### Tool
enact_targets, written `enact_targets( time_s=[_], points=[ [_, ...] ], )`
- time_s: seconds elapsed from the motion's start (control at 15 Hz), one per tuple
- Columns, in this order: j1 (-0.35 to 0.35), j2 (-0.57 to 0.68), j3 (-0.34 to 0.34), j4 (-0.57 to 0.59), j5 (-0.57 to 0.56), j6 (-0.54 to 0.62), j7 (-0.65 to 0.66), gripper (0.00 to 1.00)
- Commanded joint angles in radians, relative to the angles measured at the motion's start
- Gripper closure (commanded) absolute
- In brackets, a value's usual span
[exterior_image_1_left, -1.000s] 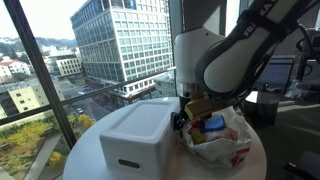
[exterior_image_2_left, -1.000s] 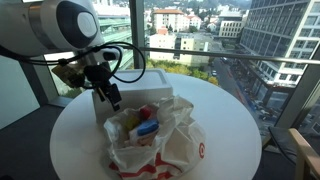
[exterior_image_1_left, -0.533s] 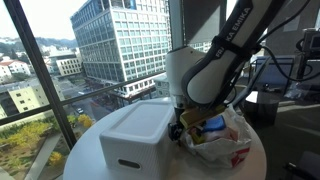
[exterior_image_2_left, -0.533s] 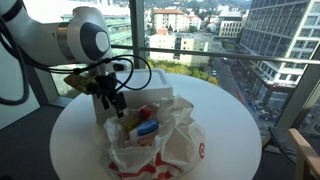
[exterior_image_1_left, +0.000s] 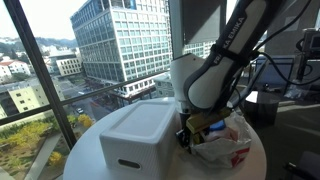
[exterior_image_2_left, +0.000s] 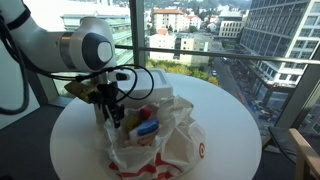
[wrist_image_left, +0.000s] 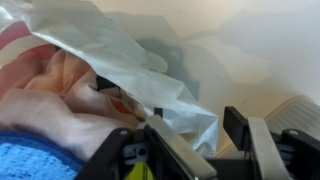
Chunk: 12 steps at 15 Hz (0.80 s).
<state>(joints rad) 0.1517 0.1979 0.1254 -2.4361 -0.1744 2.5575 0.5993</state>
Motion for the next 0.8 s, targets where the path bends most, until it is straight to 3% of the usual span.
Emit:
enact_targets(
  time_s=[0.0,0.2,0.33,0.47,0.67,0.73],
  points=[
    [0.013,-0.025,-0.026,-0.027,0.026,0.010,-0.034,0.66],
    [0.008,-0.030,-0.038,-0.032,0.039,0.006,-0.028,0.88],
    [-0.016,-0.030,-0.018,-0.033,0.158,0.019,-0.091,0.95],
    [-0.055,-0.041,0.024,-0.037,0.337,0.040,-0.195,0.96],
    [-0.179,-0.078,0.148,-0.036,0.591,0.052,-0.352,0.91],
    [-0.186,-0.106,0.154,-0.042,0.675,0.046,-0.411,0.91]
  ],
)
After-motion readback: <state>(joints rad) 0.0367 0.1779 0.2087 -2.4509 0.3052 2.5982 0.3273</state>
